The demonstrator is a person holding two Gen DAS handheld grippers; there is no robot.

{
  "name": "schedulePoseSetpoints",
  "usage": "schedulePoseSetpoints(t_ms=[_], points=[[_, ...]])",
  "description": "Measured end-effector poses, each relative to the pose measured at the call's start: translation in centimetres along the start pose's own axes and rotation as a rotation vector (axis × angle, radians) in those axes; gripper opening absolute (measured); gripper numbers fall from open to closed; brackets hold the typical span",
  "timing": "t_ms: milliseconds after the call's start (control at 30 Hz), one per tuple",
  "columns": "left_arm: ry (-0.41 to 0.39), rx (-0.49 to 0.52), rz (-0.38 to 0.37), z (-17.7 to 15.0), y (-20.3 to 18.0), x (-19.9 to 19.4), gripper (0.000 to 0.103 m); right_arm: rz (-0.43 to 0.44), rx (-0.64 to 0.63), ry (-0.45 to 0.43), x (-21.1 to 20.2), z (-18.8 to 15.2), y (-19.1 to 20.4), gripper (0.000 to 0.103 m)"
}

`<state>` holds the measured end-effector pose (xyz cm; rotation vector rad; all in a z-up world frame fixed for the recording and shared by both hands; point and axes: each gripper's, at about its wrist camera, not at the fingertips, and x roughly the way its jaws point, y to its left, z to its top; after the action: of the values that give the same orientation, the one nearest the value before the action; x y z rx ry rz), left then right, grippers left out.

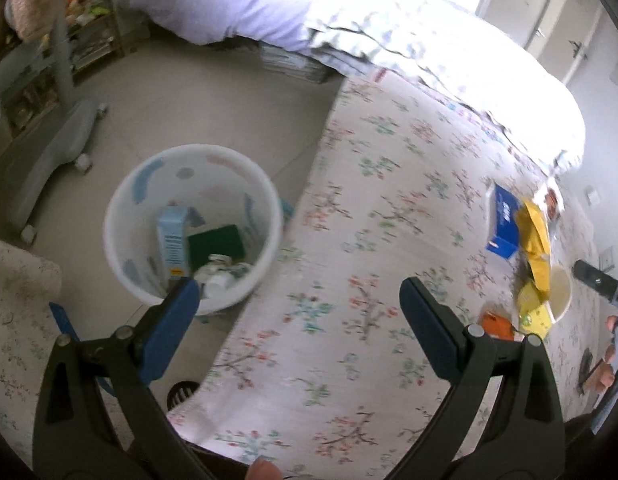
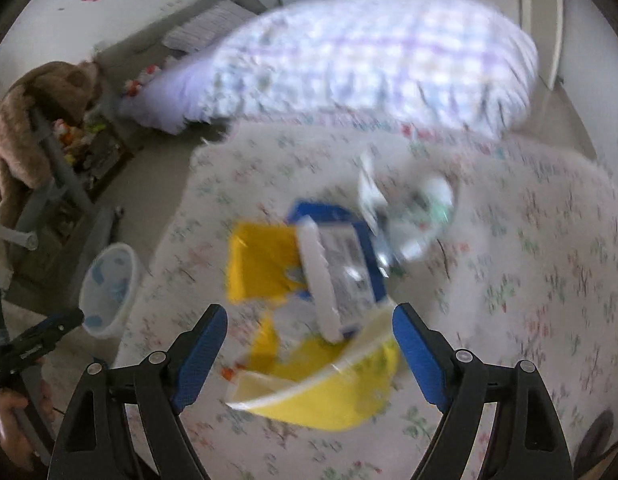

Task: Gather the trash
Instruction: 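Return to the mattress and grasp the yellow paper cup with the right tool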

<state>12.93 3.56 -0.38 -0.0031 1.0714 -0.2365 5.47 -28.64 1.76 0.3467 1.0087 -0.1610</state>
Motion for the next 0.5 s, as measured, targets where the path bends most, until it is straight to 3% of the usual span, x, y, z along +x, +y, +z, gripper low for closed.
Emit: schedulePoseSetpoints(t_ms=[267, 500], points=[[0.032, 0.062, -0.025, -1.0, -3.3, 0.6, 0.100, 0.027, 0.067, 0.159, 2.0, -3.3, -3.1, 0.086], [0.048, 0.102, -0.036, -1.5, -5.2, 1.0, 0.100, -0.025, 0.107, 0.170, 1.2, -5.1, -7.2, 0.086]])
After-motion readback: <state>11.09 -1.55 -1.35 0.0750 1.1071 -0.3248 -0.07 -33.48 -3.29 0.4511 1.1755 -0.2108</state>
